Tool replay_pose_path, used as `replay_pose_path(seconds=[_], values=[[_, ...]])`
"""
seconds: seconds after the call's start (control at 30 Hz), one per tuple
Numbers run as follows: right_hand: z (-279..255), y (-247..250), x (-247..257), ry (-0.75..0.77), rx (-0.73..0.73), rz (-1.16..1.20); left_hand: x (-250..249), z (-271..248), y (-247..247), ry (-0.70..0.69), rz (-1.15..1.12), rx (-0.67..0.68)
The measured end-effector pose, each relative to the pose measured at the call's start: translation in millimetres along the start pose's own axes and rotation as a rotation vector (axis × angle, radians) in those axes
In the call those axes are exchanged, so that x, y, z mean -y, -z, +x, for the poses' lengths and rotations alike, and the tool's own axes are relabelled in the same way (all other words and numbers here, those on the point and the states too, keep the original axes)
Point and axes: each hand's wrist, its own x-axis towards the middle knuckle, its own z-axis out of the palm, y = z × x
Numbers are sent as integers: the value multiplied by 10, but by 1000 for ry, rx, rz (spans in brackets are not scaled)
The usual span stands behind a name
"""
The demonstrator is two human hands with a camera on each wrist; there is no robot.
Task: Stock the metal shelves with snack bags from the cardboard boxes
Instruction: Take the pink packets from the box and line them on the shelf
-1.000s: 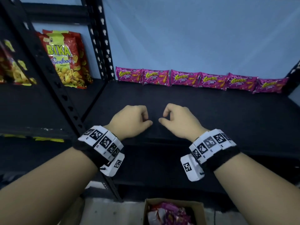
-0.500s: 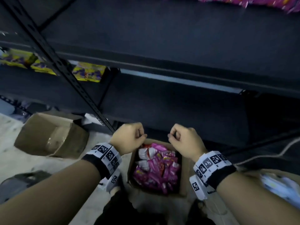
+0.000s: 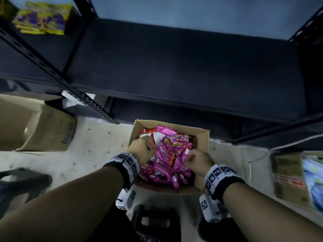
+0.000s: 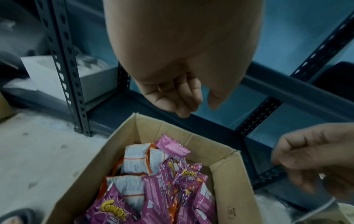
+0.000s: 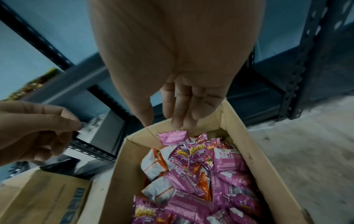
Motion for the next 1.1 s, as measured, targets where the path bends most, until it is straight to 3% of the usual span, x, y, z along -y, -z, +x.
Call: replay_pose_path(seconds=[0.27, 0.37, 0.47, 0.67, 0.93, 1.1], values=[[1448, -719, -601, -40, -124, 103, 353, 1289, -1007, -95, 31, -105], [1831, -808, -804, -62, -191, 154, 438, 1700, -1231, -25, 24, -119], [2128, -918, -991, -68, -209, 258, 528, 2056, -1405, 65, -129, -102], [2764, -1150, -1146, -81, -317, 238, 673, 2448, -1677, 159, -389, -247], [2551, -1079, -980, -102, -309, 231, 515, 2552, -1616, 145, -234, -246], [2410, -1023, -977, -102, -295, 217, 434, 2538, -1606, 234, -327, -201]])
